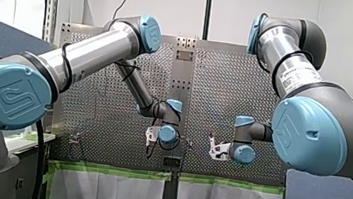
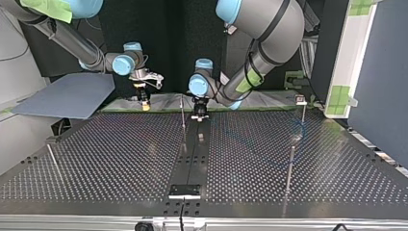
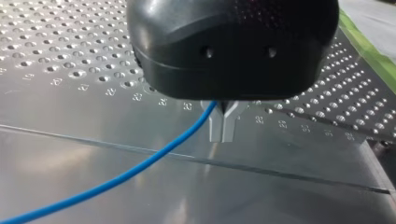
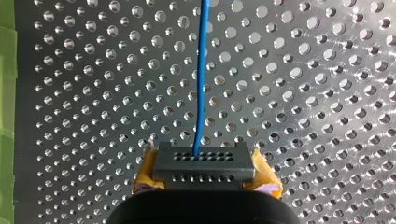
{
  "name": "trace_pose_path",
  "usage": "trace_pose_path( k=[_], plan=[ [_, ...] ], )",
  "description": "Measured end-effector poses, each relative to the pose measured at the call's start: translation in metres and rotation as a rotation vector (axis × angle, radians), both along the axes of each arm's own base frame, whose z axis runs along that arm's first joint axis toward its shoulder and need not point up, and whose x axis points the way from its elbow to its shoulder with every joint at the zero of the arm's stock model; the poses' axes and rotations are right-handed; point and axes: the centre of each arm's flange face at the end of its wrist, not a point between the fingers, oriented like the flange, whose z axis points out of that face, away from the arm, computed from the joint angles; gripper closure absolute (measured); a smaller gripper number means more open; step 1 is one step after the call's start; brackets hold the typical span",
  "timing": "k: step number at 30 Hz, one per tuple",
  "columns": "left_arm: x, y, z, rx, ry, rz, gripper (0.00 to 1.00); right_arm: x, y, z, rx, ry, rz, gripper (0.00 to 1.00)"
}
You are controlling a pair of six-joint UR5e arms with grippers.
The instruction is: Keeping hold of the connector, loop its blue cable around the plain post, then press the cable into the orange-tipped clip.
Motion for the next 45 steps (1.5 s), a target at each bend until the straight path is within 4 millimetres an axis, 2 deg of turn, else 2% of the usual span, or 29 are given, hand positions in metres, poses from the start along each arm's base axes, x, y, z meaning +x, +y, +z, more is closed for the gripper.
trace_pose_path(
  k=[24, 26, 27, 29, 30, 31, 32, 33, 35, 36, 37, 43, 45],
  plan=[
    [0.002, 0.003, 0.0, -0.018, 0.004, 0.009, 1.0, 0.001, -0.019, 0.013, -0.003, 0.005, -0.006, 1.0],
    [0.002, 0.003, 0.0, -0.021, 0.004, 0.01, 0.89, 0.0, -0.021, 0.013, -0.003, 0.005, -0.007, 1.0],
    [0.002, 0.003, 0.0, -0.022, 0.004, 0.009, 0.89, 0.0, -0.021, 0.013, -0.003, 0.005, -0.007, 1.0],
    [0.003, 0.003, 0.0, -0.025, 0.004, 0.008, 0.75, -0.001, -0.022, 0.013, -0.002, 0.005, -0.007, 1.0],
    [0.003, 0.003, 0.0, -0.027, 0.004, 0.007, 0.75, -0.001, -0.022, 0.013, -0.002, 0.005, -0.007, 1.0],
    [0.003, 0.003, 0.0, -0.028, 0.004, 0.006, 0.67, -0.001, -0.022, 0.013, -0.001, 0.005, -0.007, 1.0],
    [0.003, 0.003, 0.0, -0.029, 0.004, 0.003, 0.5, -0.001, -0.022, 0.013, -0.001, 0.005, -0.007, 1.0],
    [0.003, 0.003, 0.0, -0.031, 0.003, -0.001, 0.5, -0.001, -0.022, 0.013, -0.001, 0.005, -0.006, 1.0],
    [0.003, 0.002, 0.0, -0.032, 0.003, -0.007, 0.32, -0.001, -0.022, 0.013, 0.0, 0.005, -0.006, 1.0],
    [0.003, 0.002, 0.0, -0.033, 0.003, -0.01, 0.32, -0.001, -0.022, 0.013, 0.0, 0.005, -0.005, 1.0],
    [0.003, 0.001, 0.0, -0.033, 0.004, -0.012, 0.19, -0.001, -0.022, 0.013, 0.001, 0.005, -0.005, 1.0],
    [0.002, -0.002, -0.001, -0.04, 0.014, -0.054, 0.19, -0.001, -0.022, 0.013, 0.003, 0.006, -0.004, 1.0],
    [0.001, -0.003, -0.001, -0.037, 0.02, -0.066, 0.15, -0.001, -0.022, 0.013, 0.004, 0.006, -0.004, 1.0]
  ],
)
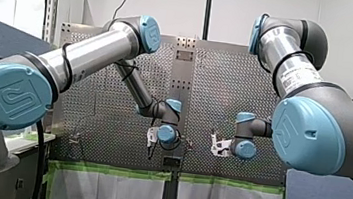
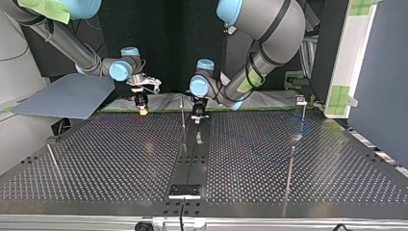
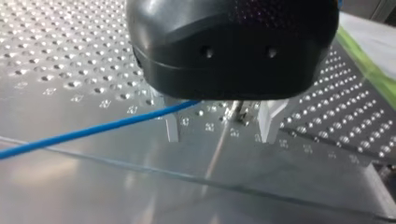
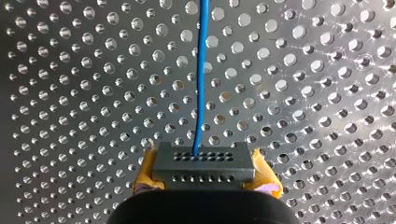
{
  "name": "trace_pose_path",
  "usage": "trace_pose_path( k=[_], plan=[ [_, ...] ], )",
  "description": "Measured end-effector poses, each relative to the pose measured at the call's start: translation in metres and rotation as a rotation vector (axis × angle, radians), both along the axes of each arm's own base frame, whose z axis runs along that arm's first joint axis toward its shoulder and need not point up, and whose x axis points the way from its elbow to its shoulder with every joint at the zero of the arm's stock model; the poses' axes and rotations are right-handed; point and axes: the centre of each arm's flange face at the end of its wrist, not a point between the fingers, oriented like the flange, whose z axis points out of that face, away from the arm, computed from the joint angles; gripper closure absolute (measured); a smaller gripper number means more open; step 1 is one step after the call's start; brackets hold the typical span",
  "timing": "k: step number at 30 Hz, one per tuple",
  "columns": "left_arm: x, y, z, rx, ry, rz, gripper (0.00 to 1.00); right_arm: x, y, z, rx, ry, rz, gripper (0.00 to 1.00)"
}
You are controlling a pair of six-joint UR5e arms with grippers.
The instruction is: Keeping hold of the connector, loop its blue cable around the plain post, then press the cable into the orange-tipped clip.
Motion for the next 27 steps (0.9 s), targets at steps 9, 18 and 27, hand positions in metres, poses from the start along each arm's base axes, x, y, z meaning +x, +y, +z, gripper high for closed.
trace_pose_path(
  k=[9, 18, 27],
  plan=[
    [-0.002, 0.007, -0.004, 0.072, 0.03, -0.009, 0.0, 0.0, 0.0, 0.0, 0.002, 0.002, 0.002, 1.0],
    [-0.017, 0.019, -0.014, 0.228, 0.099, 0.029, 0.0, 0.0, 0.0, 0.0, 0.003, 0.002, 0.003, 1.0],
    [-0.038, 0.02, 0.009, 0.28, 0.063, -0.026, 0.0, -0.001, 0.0, 0.0, 0.003, 0.002, 0.002, 1.0]
  ],
)
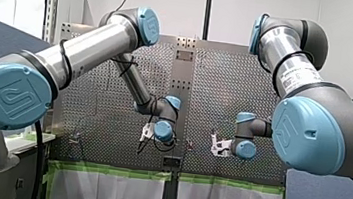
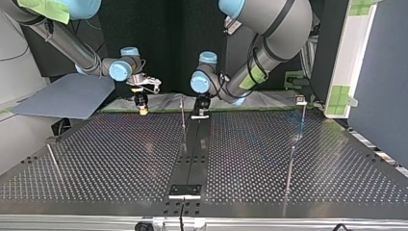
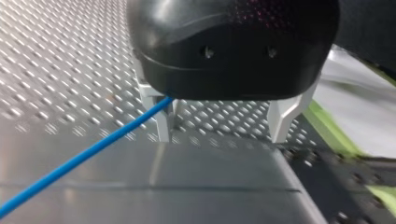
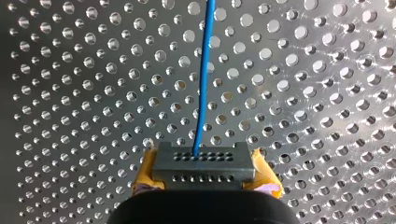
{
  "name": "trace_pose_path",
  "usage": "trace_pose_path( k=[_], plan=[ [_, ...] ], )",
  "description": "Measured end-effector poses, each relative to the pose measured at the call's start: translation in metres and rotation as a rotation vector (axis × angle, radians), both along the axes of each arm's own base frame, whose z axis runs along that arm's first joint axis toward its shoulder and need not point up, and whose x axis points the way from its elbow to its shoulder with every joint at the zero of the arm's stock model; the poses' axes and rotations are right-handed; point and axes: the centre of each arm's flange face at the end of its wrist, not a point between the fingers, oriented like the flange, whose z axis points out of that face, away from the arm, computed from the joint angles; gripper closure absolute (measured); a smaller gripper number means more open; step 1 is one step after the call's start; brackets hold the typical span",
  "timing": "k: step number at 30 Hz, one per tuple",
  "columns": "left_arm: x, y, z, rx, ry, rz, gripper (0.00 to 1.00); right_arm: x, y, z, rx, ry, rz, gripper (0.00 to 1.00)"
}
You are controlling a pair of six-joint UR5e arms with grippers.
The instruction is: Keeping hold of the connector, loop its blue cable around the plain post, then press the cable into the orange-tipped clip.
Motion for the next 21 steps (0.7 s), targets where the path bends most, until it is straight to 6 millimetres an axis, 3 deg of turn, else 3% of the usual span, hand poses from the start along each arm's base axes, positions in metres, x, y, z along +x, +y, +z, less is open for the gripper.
trace_pose_path(
  k=[10, 21],
  plan=[
    [-0.031, -0.005, 0.031, 0.011, -0.016, -0.086, 0.0, 0.0, 0.0, 0.0, 0.002, 0.001, 0.001, 1.0],
    [-0.065, 0.02, 0.012, 0.122, 0.046, -0.03, 0.0, -0.003, -0.001, 0.0, 0.005, 0.001, -0.003, 1.0]
  ],
)
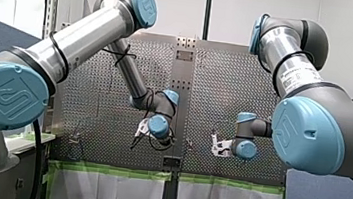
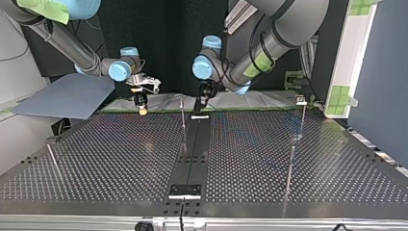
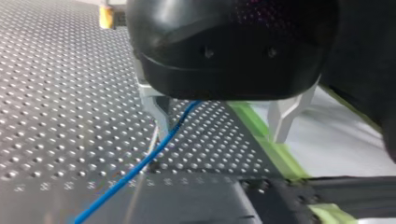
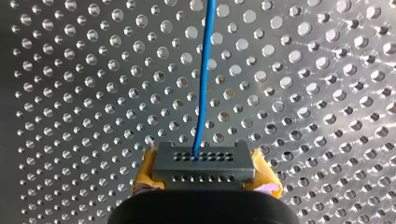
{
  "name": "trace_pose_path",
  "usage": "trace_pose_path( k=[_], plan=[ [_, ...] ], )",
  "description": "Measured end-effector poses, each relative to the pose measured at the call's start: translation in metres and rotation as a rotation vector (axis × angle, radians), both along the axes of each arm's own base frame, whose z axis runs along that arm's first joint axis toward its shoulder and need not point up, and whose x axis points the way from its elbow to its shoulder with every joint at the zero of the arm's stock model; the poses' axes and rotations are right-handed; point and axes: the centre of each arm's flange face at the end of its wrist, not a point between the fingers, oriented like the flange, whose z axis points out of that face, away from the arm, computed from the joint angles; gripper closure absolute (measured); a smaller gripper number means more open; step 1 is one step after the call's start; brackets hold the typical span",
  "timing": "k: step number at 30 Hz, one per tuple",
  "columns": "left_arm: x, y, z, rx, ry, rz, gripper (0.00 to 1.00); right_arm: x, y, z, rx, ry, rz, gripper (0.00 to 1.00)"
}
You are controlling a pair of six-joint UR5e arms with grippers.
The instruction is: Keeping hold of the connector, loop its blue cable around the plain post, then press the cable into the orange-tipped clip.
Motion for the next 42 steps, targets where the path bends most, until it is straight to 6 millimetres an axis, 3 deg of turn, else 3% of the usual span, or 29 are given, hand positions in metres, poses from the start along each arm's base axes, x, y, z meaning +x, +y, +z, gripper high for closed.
trace_pose_path(
  k=[5, 22, 42],
  plan=[
    [-0.006, -0.004, -0.001, 0.013, 0.008, -0.022, 0.0, -0.001, -0.001, 0.0, 0.0, 0.0, -0.001, 1.0],
    [-0.038, -0.051, -0.001, -0.094, 0.028, -0.213, 0.0, -0.002, -0.001, 0.0, -0.001, -0.001, 0.004, 1.0],
    [-0.046, -0.057, 0.0, -0.171, 0.023, -0.144, 0.0, -0.002, 0.0, -0.001, 0.009, 0.008, 0.006, 1.0]
  ],
)
